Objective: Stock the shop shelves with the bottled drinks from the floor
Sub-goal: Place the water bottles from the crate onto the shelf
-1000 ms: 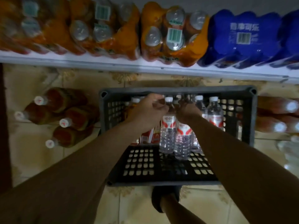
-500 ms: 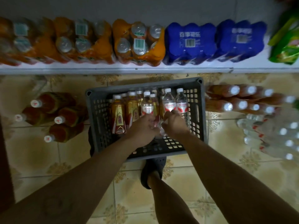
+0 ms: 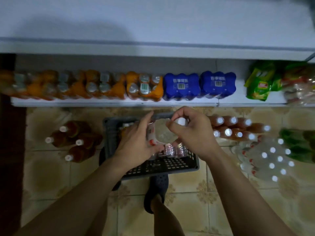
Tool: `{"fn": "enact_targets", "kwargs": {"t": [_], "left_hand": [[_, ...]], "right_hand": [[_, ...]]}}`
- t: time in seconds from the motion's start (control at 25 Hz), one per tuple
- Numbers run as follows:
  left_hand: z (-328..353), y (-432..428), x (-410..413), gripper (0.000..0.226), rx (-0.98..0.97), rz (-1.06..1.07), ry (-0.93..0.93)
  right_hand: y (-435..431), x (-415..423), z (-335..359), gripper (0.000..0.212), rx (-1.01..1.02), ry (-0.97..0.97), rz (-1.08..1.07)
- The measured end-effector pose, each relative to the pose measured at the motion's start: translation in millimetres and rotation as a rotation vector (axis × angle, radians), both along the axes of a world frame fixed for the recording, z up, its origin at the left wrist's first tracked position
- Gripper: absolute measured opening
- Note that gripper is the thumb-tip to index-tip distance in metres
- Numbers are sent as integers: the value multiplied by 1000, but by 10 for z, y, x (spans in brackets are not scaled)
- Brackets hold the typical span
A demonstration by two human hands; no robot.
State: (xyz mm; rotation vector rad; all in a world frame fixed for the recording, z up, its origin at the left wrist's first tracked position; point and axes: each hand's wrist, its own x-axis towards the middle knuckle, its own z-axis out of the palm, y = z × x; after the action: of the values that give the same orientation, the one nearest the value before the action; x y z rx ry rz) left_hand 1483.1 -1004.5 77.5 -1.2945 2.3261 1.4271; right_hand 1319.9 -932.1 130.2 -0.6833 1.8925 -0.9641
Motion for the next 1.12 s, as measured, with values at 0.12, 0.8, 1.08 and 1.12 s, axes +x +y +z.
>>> {"fn": "enact_targets", "kwargs": {"t": [0.12,0.8,1.08,1.12], "left_hand": [[555,-261,209,83,28,203,189],[2066,-2915,1733,71,-62,501,690],[1754,-3370,2239,69,-258,778,554],[1724,-3352,2305,66,-226,816,552]], "right_hand": [[-310,269,640,14,-190,-157,-70],[-3228,1812,1450,58,-191,242,572],[-4335,2489,1010,54,-267,351,327],[-4433,2550,949,55,-248,363,300]]}}
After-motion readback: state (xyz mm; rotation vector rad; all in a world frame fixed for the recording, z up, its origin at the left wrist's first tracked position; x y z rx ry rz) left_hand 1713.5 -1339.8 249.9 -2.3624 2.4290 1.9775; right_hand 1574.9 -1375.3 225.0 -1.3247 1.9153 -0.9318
